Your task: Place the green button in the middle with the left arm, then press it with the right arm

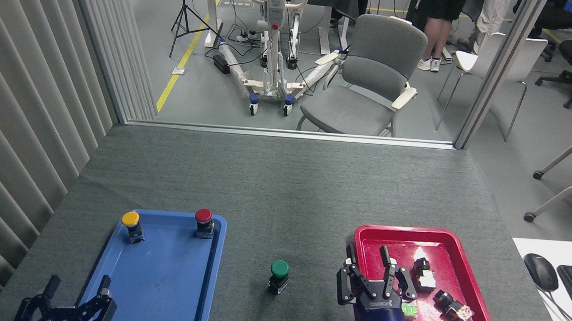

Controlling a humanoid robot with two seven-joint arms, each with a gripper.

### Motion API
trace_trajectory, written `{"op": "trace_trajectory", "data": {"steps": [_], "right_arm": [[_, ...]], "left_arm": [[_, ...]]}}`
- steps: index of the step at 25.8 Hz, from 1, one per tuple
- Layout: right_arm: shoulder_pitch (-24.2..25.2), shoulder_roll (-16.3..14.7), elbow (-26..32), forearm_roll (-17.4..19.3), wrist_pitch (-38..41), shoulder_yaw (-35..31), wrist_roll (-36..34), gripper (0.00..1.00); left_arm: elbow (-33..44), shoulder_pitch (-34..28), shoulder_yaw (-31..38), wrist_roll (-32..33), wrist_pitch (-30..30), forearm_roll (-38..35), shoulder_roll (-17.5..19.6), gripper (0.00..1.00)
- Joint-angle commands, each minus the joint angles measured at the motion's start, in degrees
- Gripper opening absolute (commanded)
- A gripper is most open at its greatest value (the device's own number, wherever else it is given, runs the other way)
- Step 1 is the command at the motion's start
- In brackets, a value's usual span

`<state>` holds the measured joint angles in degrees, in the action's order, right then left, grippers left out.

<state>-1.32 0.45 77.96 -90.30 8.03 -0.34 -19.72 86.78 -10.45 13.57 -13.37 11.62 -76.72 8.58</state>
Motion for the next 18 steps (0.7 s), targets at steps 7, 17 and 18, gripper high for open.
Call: {"op": "trace_trajectory", "data": {"steps": [7,17,18], "right_arm": [[3.8,-0.5,0.4,-0.6,-1.0,-2.3,-0.7,1.0],[9.2,-0.8,4.8,-0.9,-1.3,-2.2,2.8,1.0],[9.7,-0.8,5.1,-1.5,-2.0,-1.9,5.1,1.0]], "left_arm": [[-0.1,0.9,1.1,-0.8,0.8,2.7,-0.1,0.99],[1.5,0.0,1.3,-0.3,1.0,4.2,0.1,1.0],[1.4,0.0,1.3,-0.3,1.0,4.2,0.1,1.0]]}}
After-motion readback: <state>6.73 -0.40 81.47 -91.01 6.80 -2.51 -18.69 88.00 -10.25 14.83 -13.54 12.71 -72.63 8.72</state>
